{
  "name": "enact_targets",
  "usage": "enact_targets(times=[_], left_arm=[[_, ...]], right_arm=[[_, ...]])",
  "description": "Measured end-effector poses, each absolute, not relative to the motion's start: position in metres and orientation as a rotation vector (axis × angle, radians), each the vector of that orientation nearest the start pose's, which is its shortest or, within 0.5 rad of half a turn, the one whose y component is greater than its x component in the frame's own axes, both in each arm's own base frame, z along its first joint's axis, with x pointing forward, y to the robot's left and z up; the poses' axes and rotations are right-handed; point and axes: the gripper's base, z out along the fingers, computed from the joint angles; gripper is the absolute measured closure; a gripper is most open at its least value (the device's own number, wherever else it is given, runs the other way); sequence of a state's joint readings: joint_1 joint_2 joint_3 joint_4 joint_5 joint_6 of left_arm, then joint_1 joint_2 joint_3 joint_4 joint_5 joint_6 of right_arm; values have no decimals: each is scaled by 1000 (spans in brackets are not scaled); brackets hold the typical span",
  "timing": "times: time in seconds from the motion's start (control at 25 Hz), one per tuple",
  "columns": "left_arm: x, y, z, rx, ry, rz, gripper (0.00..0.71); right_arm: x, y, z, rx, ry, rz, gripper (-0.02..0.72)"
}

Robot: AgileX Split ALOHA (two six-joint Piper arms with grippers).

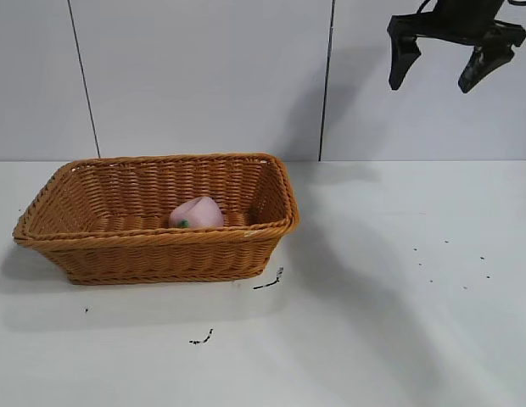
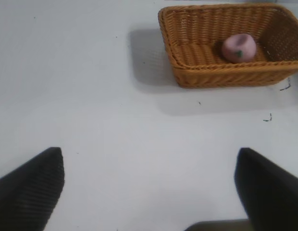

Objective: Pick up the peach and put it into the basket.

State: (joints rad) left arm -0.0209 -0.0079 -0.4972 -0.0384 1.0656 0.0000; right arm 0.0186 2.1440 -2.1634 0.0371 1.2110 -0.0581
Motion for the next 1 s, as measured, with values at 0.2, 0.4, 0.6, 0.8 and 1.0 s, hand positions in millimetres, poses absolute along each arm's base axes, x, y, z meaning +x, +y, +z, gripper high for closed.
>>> enact_targets(times=[0.2, 0.4, 0.6, 0.8, 1.0], left_arm=[[-6, -3, 276, 23, 2044, -59, 17], [-6, -3, 276, 23, 2044, -59, 17], [-6, -3, 276, 23, 2044, -59, 17], [-6, -3, 276, 23, 2044, -59, 17], [-6, -3, 276, 23, 2044, -59, 17]], right_arm=[[422, 11, 338, -92, 2685, 39, 8], [342, 9, 362, -93, 2699, 37, 8], [253, 7, 359, -95, 2724, 19, 8], [165, 5, 332, -91, 2731, 23, 8], [96, 5, 306, -81, 2549, 35, 8]])
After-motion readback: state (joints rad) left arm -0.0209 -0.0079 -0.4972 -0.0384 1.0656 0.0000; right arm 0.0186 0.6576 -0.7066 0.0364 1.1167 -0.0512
